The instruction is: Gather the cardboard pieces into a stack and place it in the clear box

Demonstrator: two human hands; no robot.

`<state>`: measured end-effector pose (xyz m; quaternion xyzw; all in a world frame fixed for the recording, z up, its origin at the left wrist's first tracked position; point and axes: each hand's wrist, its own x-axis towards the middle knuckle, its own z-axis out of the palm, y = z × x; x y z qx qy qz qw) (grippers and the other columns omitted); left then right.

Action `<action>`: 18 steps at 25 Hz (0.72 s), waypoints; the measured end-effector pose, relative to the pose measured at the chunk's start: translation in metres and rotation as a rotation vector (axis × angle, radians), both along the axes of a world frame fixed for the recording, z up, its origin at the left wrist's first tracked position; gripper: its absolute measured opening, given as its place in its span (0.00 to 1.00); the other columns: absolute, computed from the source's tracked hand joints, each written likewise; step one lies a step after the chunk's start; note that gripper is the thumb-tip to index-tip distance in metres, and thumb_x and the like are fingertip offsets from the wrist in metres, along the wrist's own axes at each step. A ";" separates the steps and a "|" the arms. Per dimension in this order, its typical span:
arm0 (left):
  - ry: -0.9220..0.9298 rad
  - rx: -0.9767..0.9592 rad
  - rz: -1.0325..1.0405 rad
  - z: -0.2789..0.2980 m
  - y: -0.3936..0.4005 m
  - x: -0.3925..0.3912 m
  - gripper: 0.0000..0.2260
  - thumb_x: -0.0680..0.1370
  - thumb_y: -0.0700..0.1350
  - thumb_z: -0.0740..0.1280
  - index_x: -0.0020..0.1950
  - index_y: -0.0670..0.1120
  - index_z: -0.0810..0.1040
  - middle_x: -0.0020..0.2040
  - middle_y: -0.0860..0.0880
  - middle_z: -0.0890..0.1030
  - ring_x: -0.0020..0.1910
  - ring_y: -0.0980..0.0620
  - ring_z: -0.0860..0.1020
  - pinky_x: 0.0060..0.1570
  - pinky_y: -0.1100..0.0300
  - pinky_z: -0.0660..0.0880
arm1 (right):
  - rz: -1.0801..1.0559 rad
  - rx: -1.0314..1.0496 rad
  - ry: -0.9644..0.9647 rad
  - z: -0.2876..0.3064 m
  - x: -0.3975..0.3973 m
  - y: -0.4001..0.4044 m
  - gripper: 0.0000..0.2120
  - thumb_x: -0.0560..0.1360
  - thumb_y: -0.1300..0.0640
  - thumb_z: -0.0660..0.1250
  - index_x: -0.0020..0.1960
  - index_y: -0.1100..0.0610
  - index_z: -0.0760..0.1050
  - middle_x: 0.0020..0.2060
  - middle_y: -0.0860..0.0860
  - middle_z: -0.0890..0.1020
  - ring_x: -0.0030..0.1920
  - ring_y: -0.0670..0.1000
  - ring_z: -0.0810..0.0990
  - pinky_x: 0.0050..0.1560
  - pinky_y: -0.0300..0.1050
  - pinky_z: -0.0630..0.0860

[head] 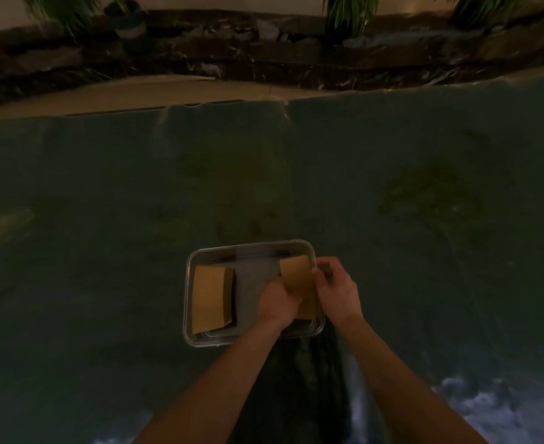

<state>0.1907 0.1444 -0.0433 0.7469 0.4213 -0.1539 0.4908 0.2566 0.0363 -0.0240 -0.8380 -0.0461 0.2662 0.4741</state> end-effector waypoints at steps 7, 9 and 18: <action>0.036 0.067 -0.060 0.004 -0.004 0.001 0.21 0.80 0.48 0.65 0.71 0.46 0.68 0.69 0.43 0.71 0.66 0.45 0.72 0.64 0.52 0.71 | -0.039 0.008 0.052 0.002 -0.003 -0.003 0.06 0.80 0.48 0.62 0.56 0.41 0.74 0.47 0.41 0.79 0.48 0.46 0.79 0.44 0.42 0.77; -0.030 -0.005 -0.031 0.010 0.000 -0.005 0.19 0.80 0.48 0.64 0.70 0.48 0.69 0.67 0.45 0.74 0.65 0.46 0.74 0.63 0.52 0.71 | -0.041 -0.002 0.078 0.005 -0.005 -0.006 0.10 0.80 0.46 0.61 0.60 0.43 0.74 0.51 0.45 0.79 0.51 0.47 0.78 0.45 0.44 0.77; -0.510 0.189 0.042 0.069 0.034 -0.064 0.18 0.80 0.40 0.64 0.69 0.52 0.75 0.64 0.51 0.78 0.62 0.56 0.77 0.65 0.56 0.74 | -0.148 0.094 -0.137 0.053 -0.032 -0.031 0.12 0.81 0.52 0.61 0.63 0.48 0.76 0.56 0.44 0.78 0.56 0.45 0.75 0.54 0.41 0.69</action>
